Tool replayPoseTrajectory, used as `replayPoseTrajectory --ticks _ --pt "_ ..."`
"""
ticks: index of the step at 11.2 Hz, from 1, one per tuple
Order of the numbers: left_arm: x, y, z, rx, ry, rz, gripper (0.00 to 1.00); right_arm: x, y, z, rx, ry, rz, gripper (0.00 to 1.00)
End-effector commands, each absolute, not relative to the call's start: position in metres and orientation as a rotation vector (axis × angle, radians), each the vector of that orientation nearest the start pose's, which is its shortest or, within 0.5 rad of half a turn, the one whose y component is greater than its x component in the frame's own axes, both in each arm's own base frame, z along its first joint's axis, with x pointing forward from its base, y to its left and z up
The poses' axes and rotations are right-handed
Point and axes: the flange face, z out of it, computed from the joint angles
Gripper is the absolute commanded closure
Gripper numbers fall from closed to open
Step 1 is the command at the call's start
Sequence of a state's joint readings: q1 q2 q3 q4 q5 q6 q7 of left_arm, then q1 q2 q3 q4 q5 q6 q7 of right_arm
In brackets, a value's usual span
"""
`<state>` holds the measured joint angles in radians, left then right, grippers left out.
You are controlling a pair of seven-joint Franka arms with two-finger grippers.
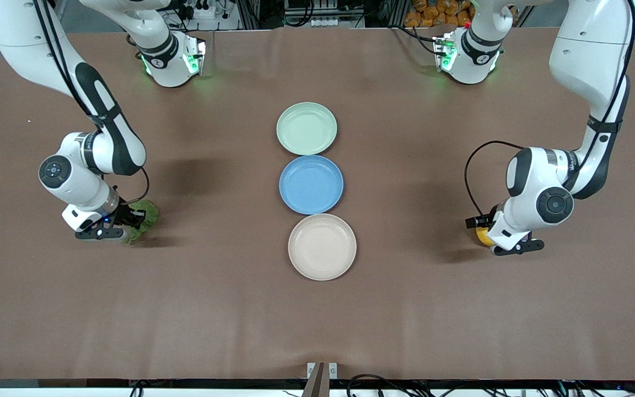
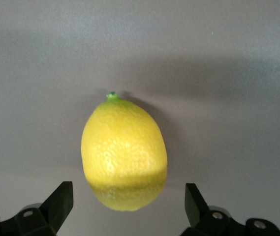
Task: Place lemon and lettuce in plates
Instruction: 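Close the right gripper on lettuce while the left gripper grasps the lemon, then carry the lettuce with the right gripper over the pale green plate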
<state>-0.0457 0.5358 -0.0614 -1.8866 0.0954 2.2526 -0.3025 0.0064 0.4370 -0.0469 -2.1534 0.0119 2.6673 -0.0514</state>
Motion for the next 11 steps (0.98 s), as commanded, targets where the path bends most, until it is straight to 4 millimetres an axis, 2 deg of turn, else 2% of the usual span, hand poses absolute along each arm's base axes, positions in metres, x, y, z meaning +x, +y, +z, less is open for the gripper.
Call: replayPoseTrajectory --ticks 1,2,4,5,6,9,11 --pt "0.625 -0.053 0.205 -3.039 -0.211 0.213 0.0 0.608 0.043 0.274 -3.104 0.266 -0.077 1.0" --pt "0.628 -0.052 0.203 -3.043 -0.211 0.202 0.0 0.614 0.075 0.294 -3.082 0.345 -0.069 1.0" --pt "0.631 -0.053 0.198 -3.051 -0.205 0.178 0.0 0.612 0.145 0.309 -3.027 0.518 -0.077 1.0" --pt "0.632 -0.054 0.199 -3.053 -0.203 0.171 0.58 0.608 0.177 0.314 -2.992 0.58 -0.081 1.0" --pt "0.632 -0.053 0.199 -3.053 -0.205 0.172 1.0 0.603 0.21 0.323 -2.948 0.641 -0.078 1.0" --pt "0.633 -0.052 0.202 -3.054 -0.208 0.162 1.0 0.587 0.287 0.346 -2.882 0.736 -0.109 1.0" --pt "0.637 -0.062 0.221 -3.061 -0.208 0.115 1.0 0.559 0.346 0.352 -2.883 0.715 -0.11 1.0"
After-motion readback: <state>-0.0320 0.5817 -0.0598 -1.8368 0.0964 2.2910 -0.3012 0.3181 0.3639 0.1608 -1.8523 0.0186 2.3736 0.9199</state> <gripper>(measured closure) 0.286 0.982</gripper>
